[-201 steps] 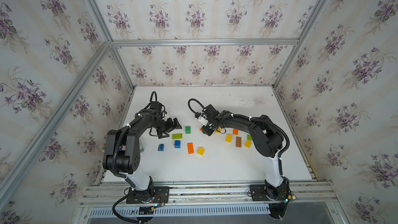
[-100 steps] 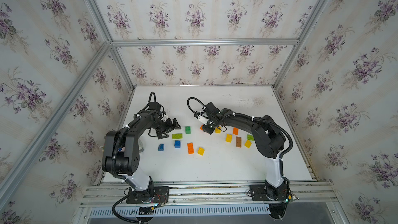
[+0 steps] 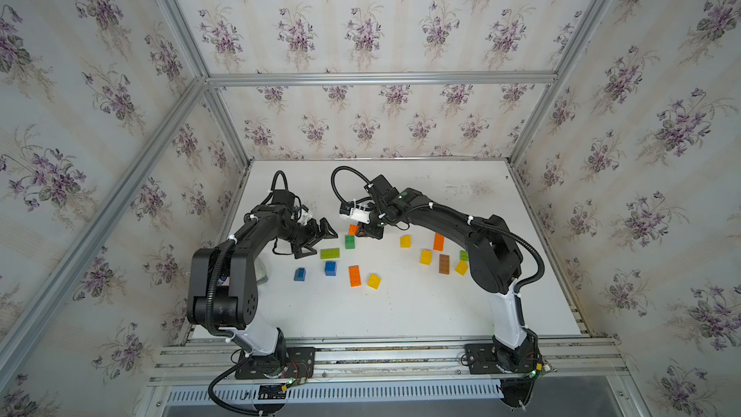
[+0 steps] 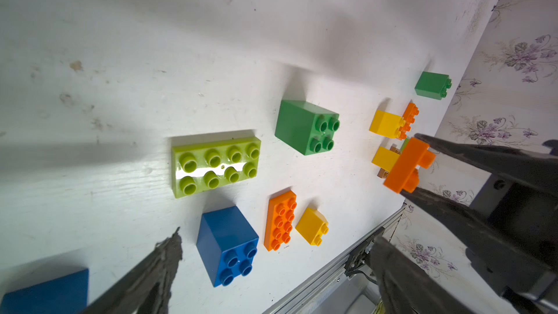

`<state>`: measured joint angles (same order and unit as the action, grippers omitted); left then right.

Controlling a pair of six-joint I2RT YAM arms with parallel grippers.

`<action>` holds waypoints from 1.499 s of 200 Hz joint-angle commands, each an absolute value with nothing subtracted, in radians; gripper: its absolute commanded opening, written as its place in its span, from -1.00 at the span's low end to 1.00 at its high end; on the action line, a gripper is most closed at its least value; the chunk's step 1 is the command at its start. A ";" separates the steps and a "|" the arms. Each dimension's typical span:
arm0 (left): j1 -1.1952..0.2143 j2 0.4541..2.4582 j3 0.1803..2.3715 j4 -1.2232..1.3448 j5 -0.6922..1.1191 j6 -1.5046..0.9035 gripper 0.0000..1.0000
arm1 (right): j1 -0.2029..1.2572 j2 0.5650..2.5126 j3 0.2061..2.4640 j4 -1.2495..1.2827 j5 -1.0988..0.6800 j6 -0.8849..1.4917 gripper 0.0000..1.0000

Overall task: Assemble a fork with lego
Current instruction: Assemble the lego brick with the lego brick.

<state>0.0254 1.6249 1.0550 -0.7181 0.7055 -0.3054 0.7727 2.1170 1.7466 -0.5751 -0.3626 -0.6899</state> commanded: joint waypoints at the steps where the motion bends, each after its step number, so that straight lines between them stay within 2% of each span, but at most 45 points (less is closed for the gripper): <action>1: 0.031 1.626 1.061 -0.720 0.738 -0.305 0.99 | 0.780 2.158 1.795 -0.636 -0.424 -0.790 -0.53; 96: 0.076 1.647 1.018 -0.664 0.771 -0.339 0.98 | 0.804 2.332 2.019 -0.765 -0.390 -0.850 -0.49; 214: 0.104 1.666 0.989 -0.638 0.787 -0.324 0.99 | 0.811 2.393 2.071 -0.822 -0.324 -0.853 -0.49; 300: 0.118 1.669 0.983 -0.636 0.788 -0.317 0.99 | 0.839 2.468 2.122 -0.930 -0.178 -0.842 -0.49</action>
